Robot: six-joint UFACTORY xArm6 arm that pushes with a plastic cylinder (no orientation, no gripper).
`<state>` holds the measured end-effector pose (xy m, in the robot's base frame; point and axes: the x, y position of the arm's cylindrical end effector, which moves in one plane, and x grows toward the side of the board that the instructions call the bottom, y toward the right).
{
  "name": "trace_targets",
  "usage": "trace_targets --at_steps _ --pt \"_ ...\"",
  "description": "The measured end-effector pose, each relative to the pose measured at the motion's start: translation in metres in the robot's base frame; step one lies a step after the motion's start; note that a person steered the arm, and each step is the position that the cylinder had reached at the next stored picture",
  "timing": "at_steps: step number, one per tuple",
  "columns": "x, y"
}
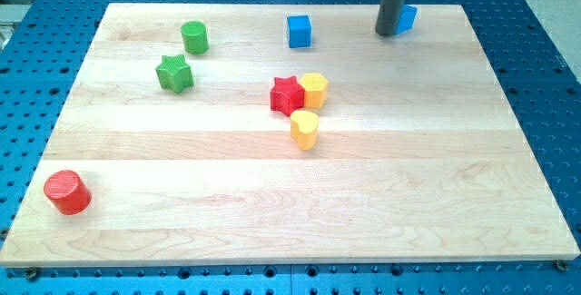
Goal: Push the cube and hexagon in a diagonal line
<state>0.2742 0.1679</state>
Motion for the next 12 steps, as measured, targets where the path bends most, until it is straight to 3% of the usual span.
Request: trace_targets --at_steps 2,3,4,5,6,8,9,11,12 --pt "-0.028 0.01" --pt "-0.032 -0.017" --pt "-0.026 -0.056" --pt "-0.046 -0.137" --pt "-0.003 -0.204" --pt "0.036 -0.2" --pt "0.002 -0.167" --pt "0.002 -0.082" --pt "0.037 -0.084"
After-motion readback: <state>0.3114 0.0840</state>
